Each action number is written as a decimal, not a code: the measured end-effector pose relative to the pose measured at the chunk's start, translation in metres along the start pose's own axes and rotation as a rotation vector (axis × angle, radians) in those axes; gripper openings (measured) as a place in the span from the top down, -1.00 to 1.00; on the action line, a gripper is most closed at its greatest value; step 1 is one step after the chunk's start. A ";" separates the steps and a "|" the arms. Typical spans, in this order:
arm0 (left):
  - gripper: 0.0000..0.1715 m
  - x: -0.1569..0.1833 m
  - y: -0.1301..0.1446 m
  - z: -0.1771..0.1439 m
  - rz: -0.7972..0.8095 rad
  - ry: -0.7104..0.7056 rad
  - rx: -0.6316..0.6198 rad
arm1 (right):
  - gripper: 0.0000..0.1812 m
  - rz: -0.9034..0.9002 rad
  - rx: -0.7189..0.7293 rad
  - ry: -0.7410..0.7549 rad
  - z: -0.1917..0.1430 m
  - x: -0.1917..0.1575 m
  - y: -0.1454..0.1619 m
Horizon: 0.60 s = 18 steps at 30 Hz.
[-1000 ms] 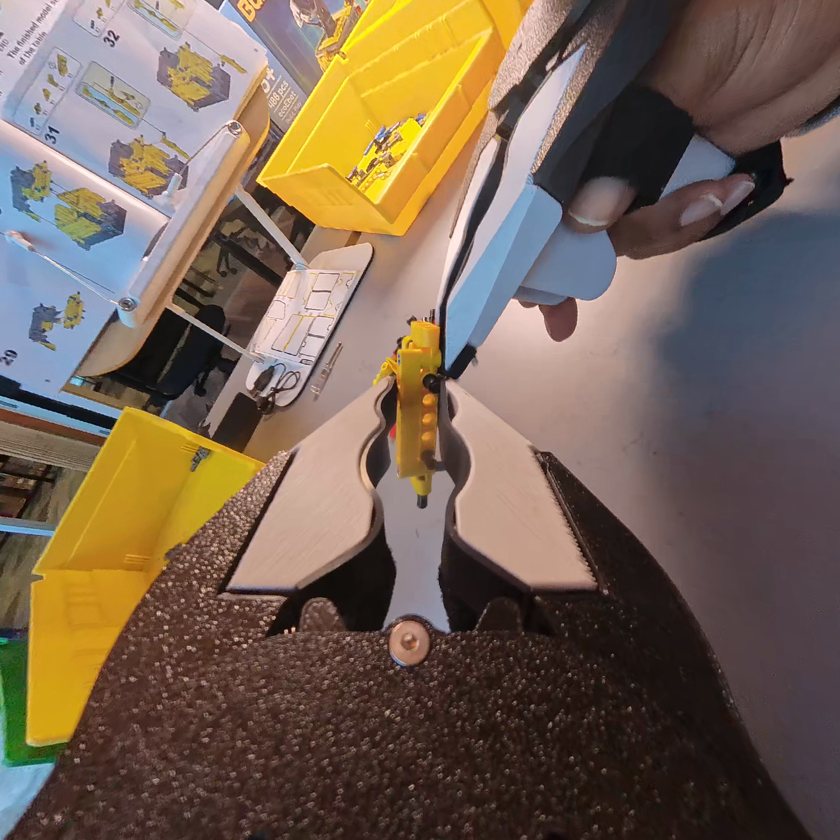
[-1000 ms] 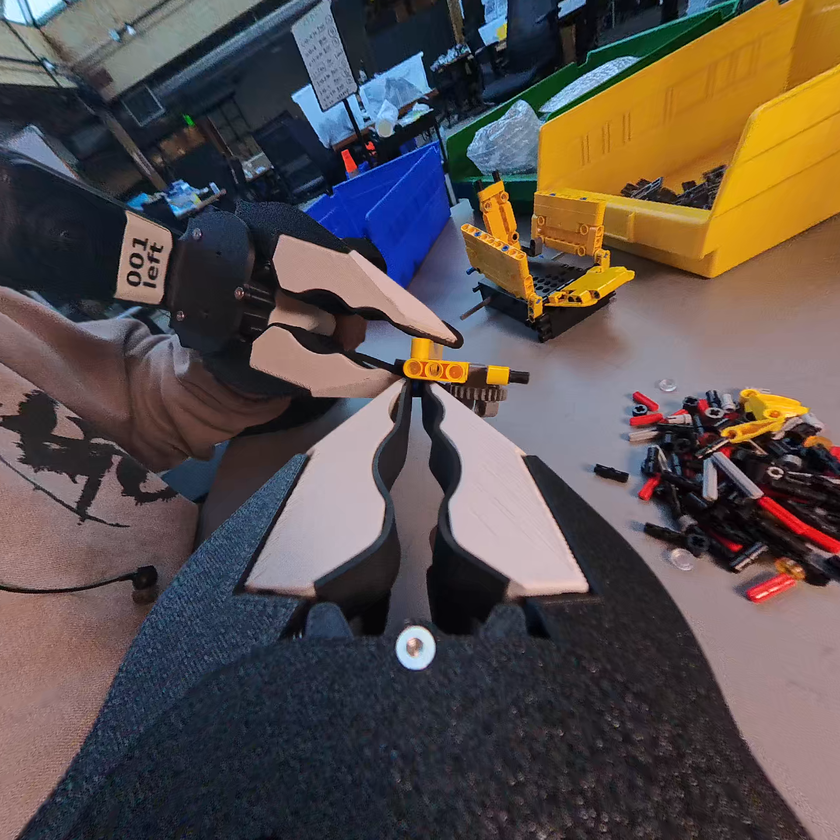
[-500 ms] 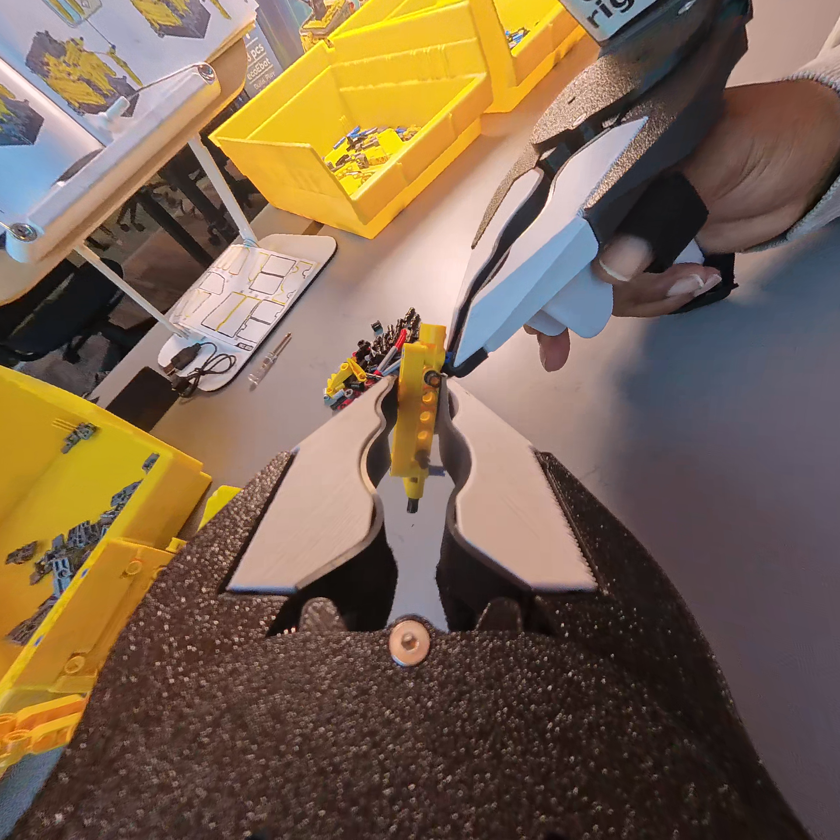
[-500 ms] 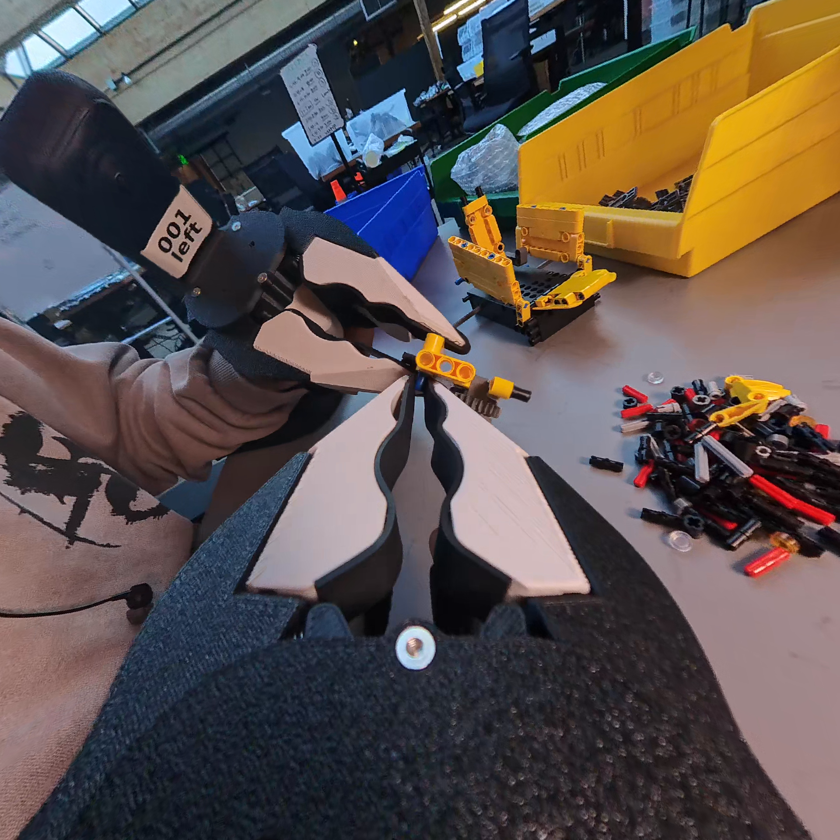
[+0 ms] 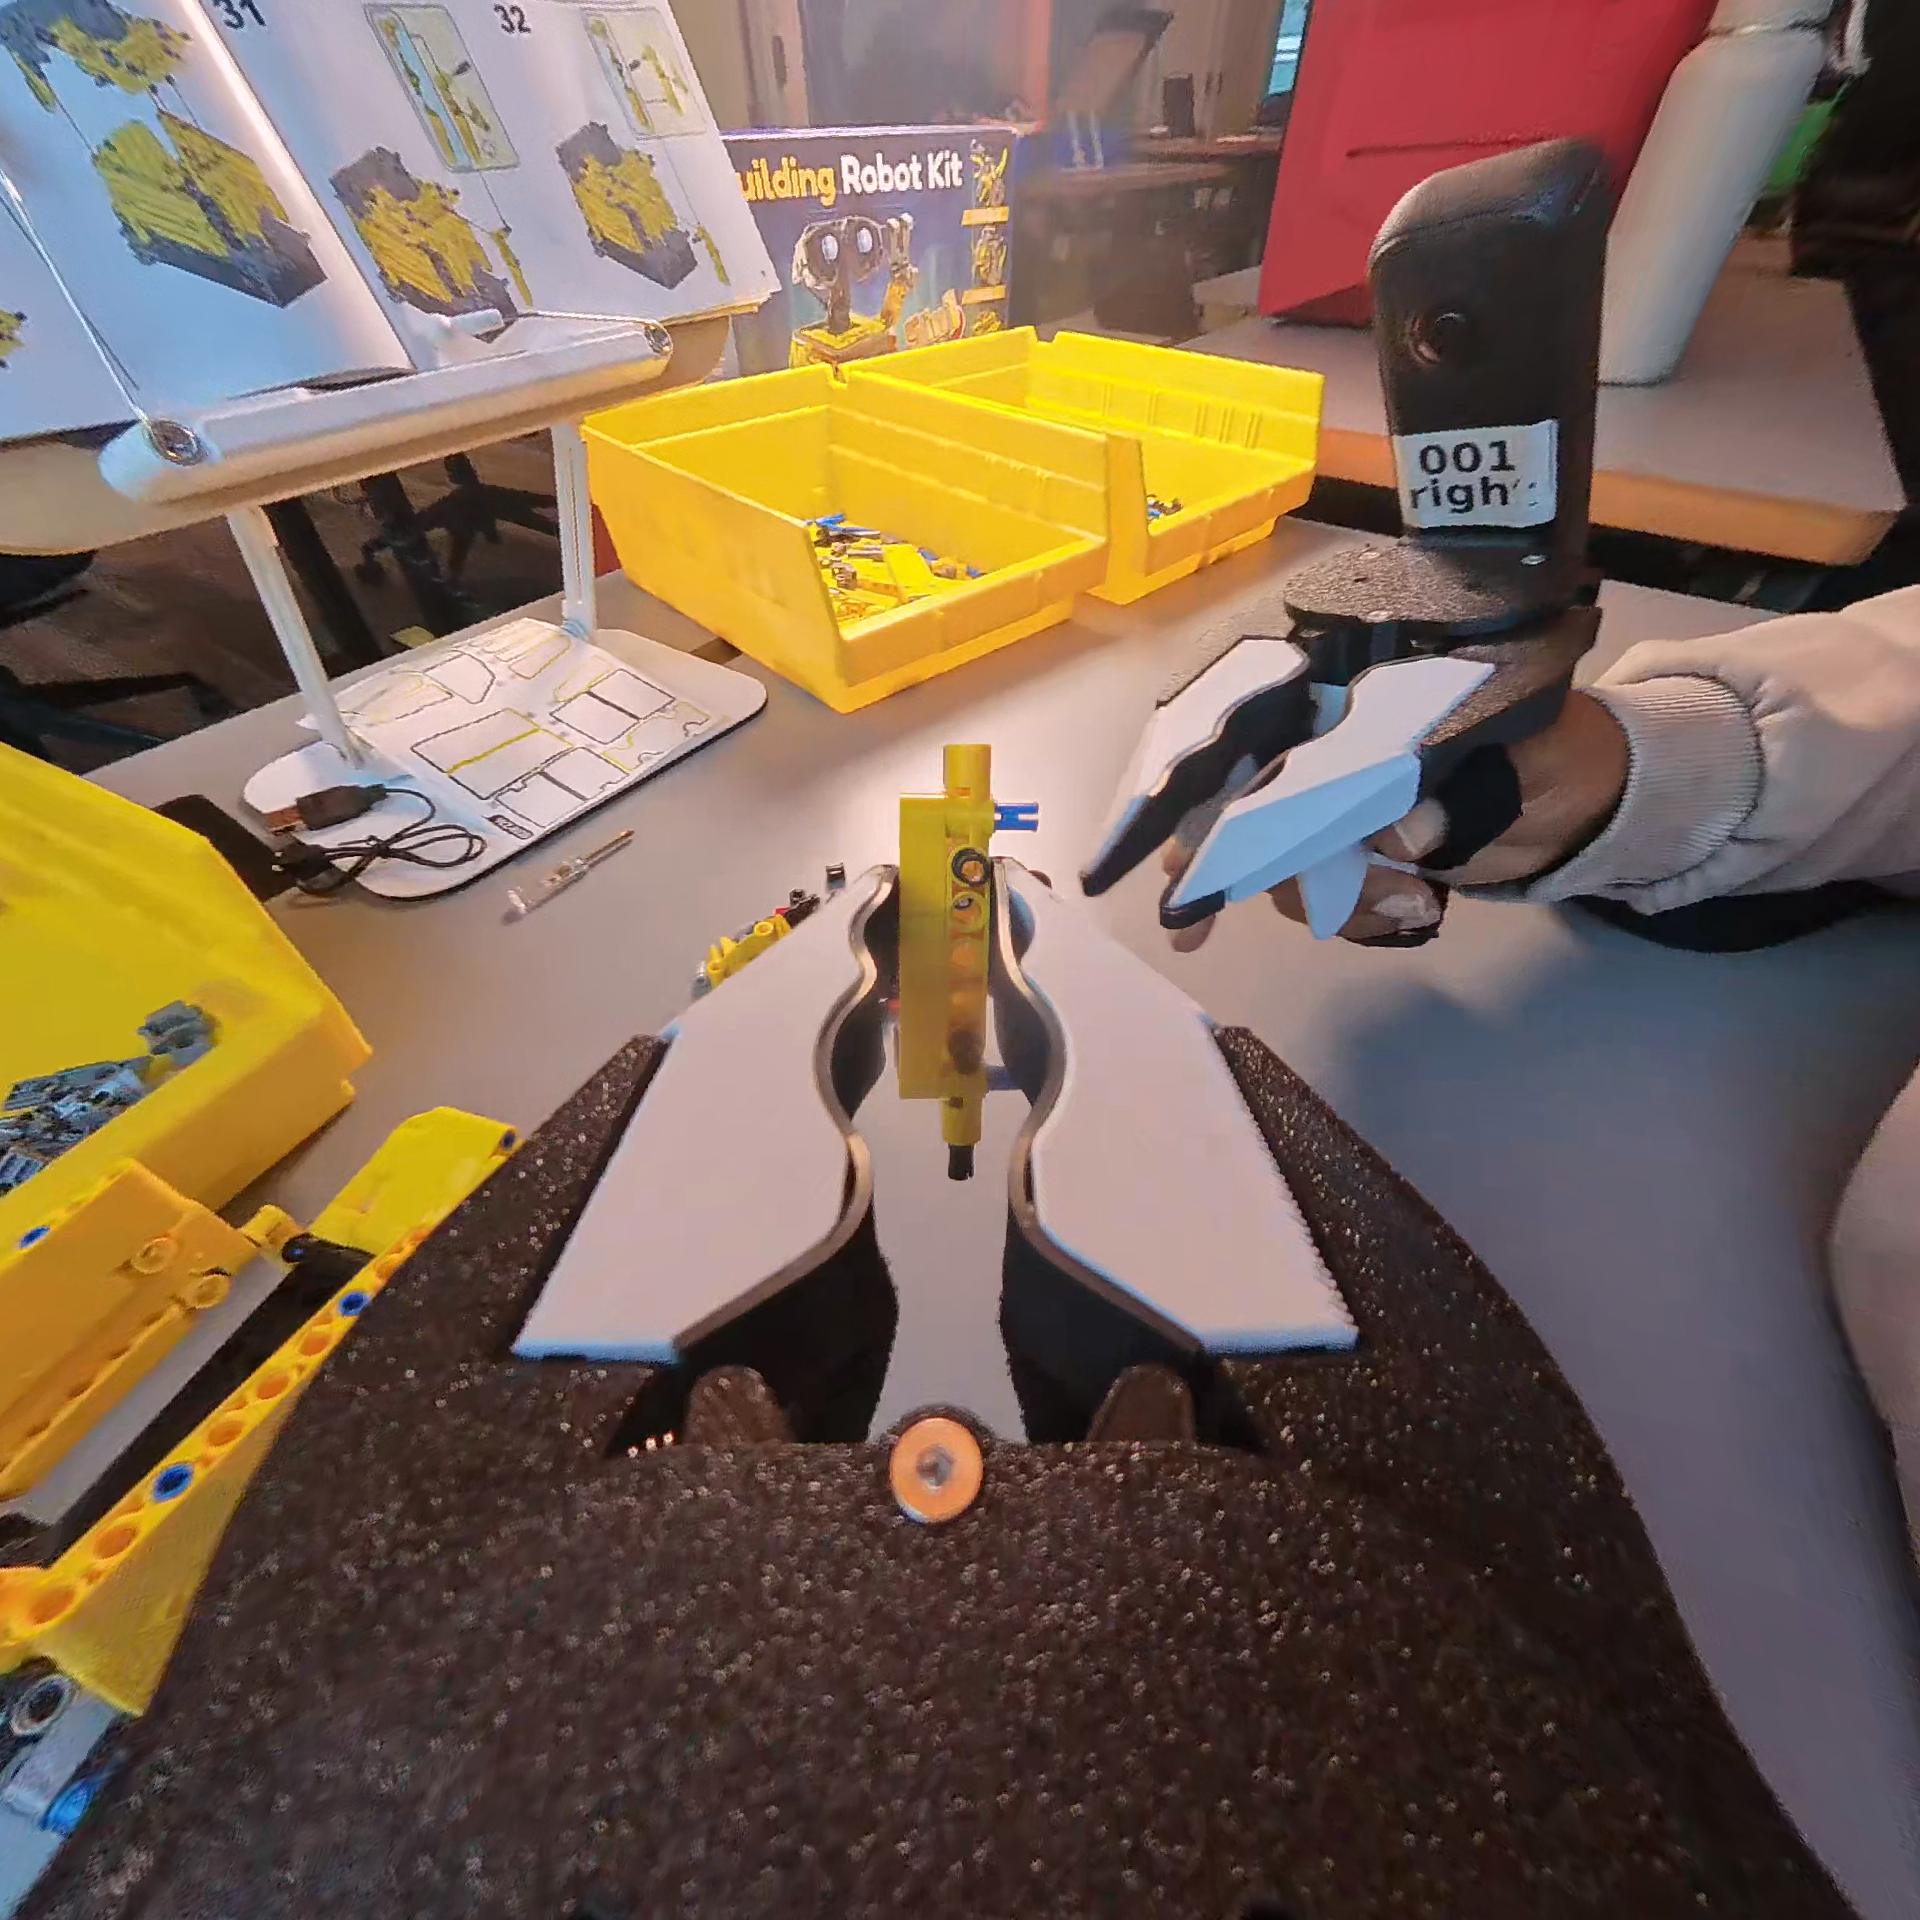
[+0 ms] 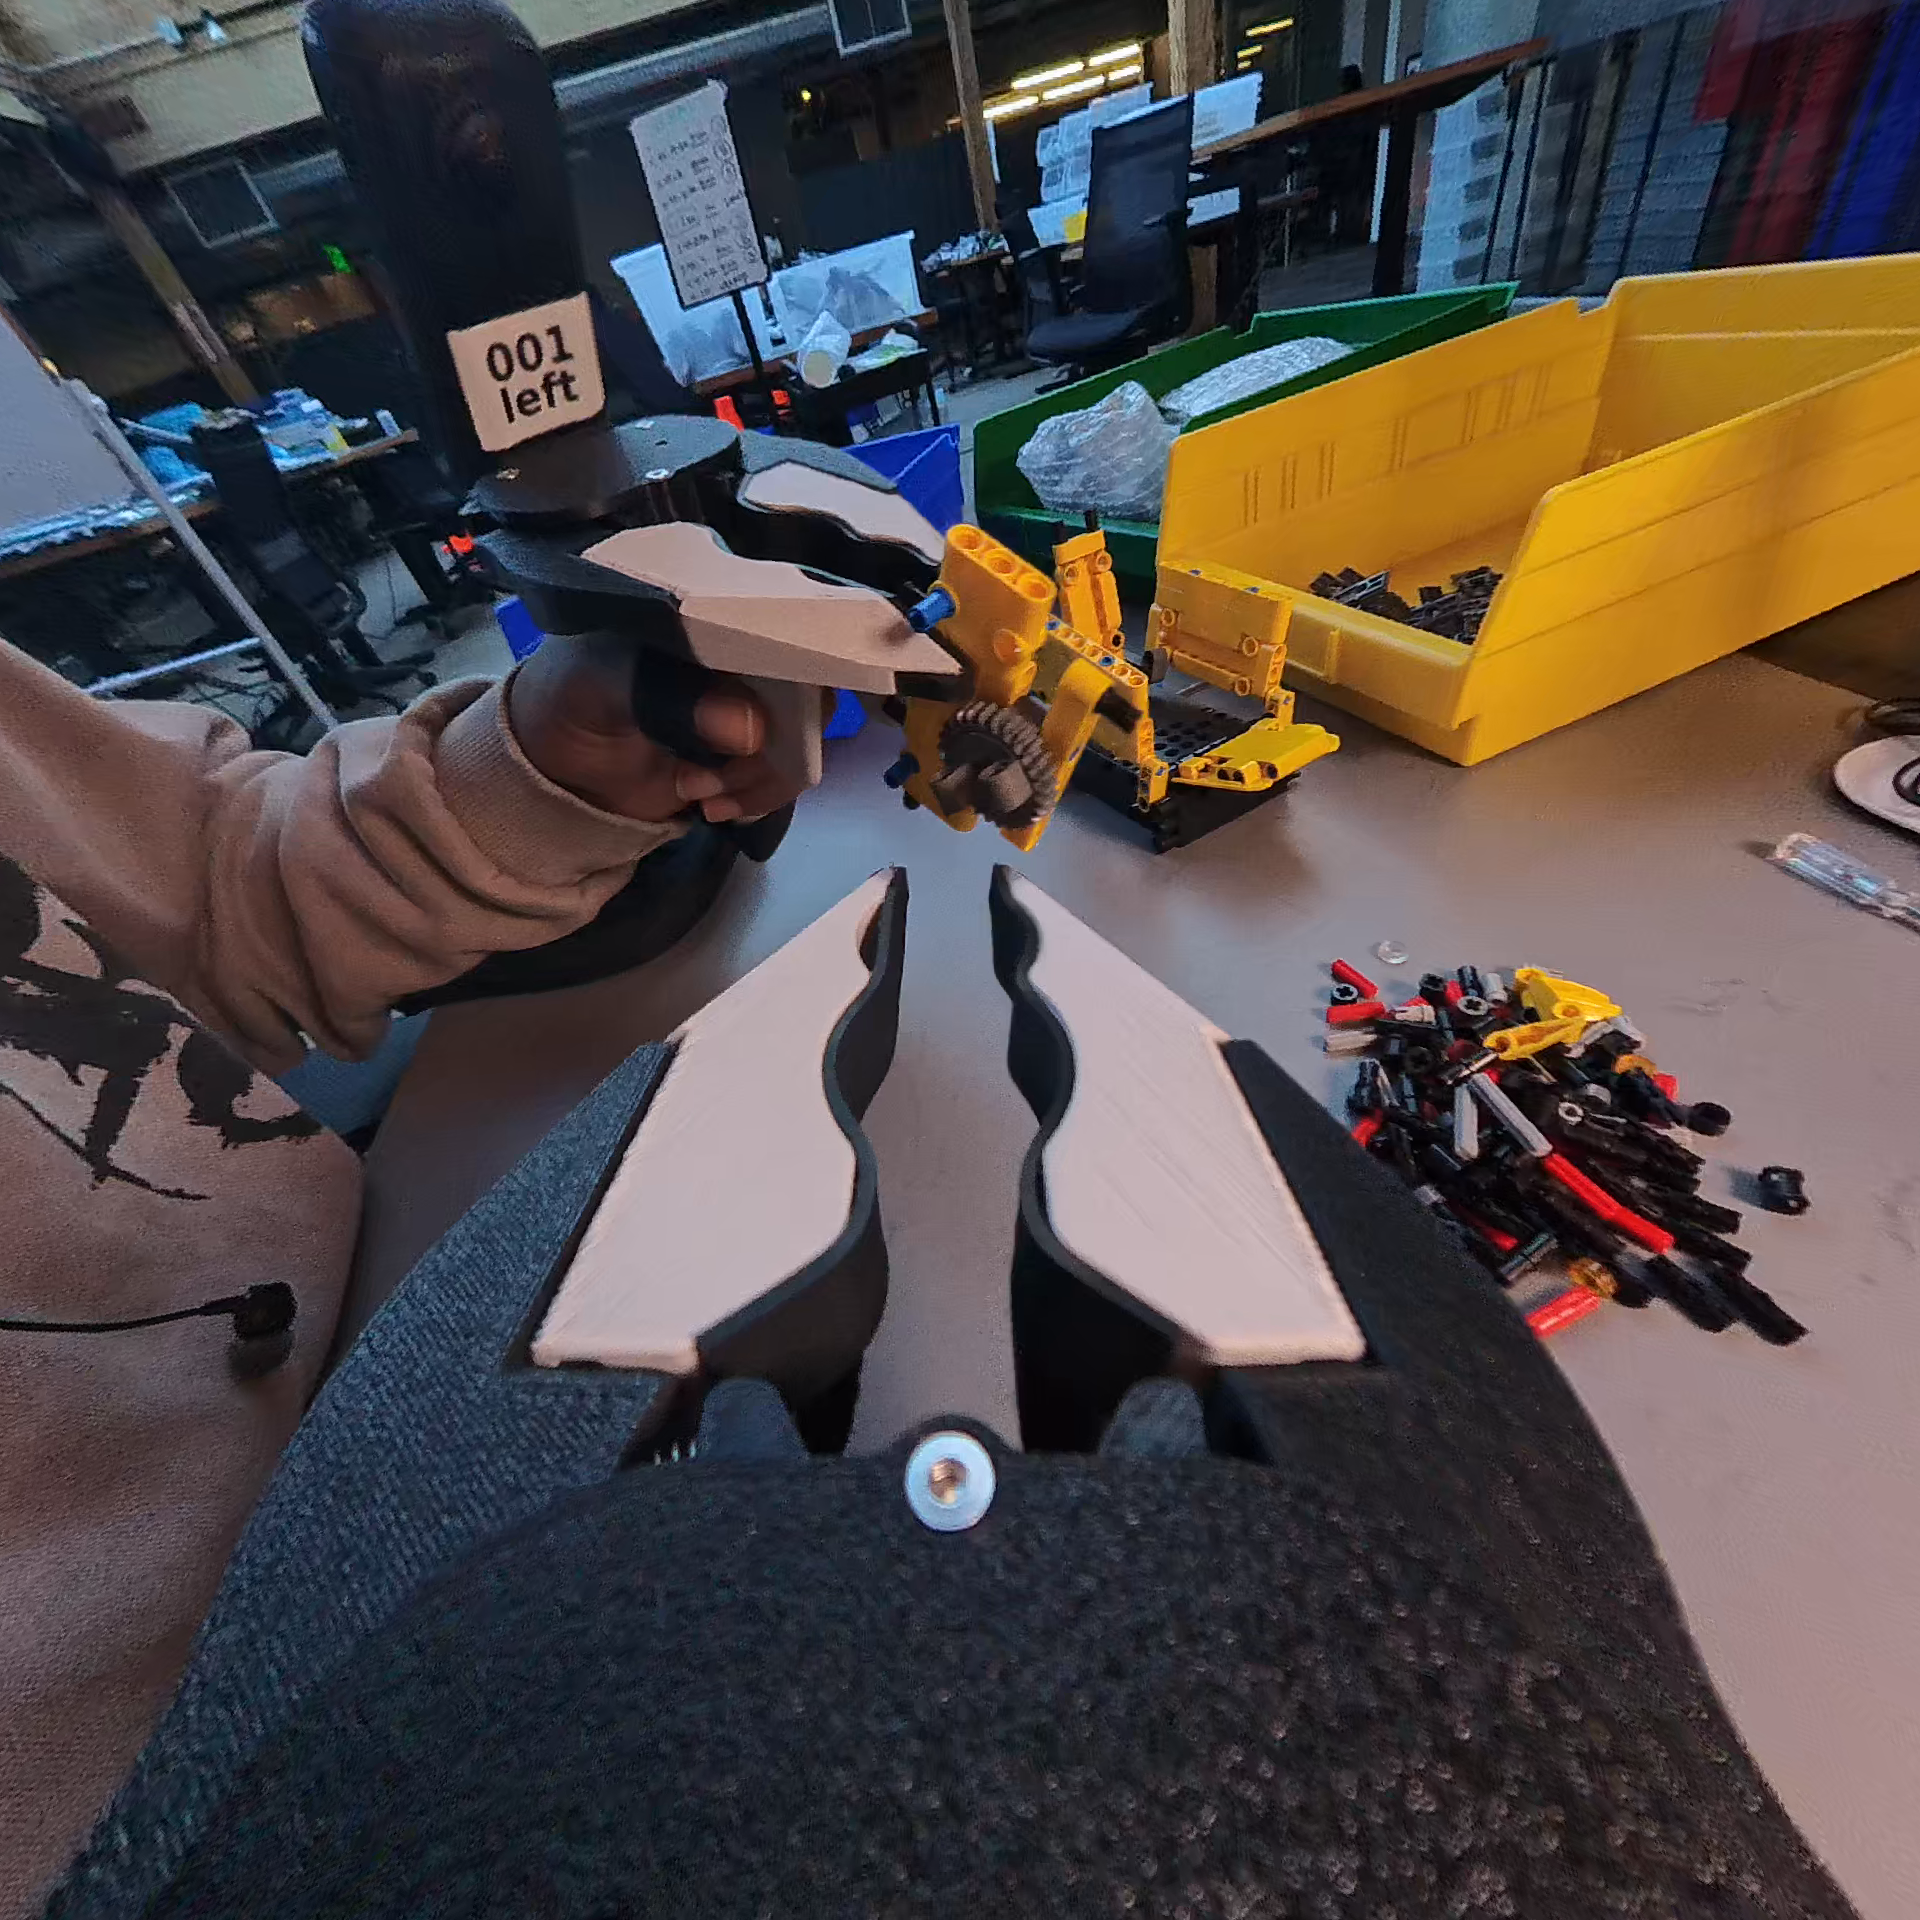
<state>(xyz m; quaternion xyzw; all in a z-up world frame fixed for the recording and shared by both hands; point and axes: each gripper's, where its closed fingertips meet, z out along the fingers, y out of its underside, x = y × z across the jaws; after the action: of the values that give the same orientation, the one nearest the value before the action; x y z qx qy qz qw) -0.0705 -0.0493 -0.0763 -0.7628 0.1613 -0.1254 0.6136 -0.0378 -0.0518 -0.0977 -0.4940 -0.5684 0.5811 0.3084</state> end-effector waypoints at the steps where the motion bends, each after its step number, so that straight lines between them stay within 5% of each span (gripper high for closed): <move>1: 0.83 0.001 -0.001 -0.001 0.001 0.003 0.004 | 0.80 0.002 0.008 0.005 -0.001 0.002 -0.002; 11: 0.83 0.004 0.003 0.001 0.013 0.004 -0.007 | 0.56 -0.028 0.034 -0.018 0.001 -0.004 -0.009; 18: 0.83 0.010 0.021 0.017 0.344 -0.130 -0.108 | 0.74 0.092 0.022 -0.079 0.008 -0.010 -0.005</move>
<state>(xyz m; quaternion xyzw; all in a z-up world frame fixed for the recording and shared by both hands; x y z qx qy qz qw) -0.0565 -0.0427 -0.1004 -0.7623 0.2559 0.0397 0.5932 -0.0428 -0.0629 -0.0917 -0.4929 -0.5504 0.6200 0.2642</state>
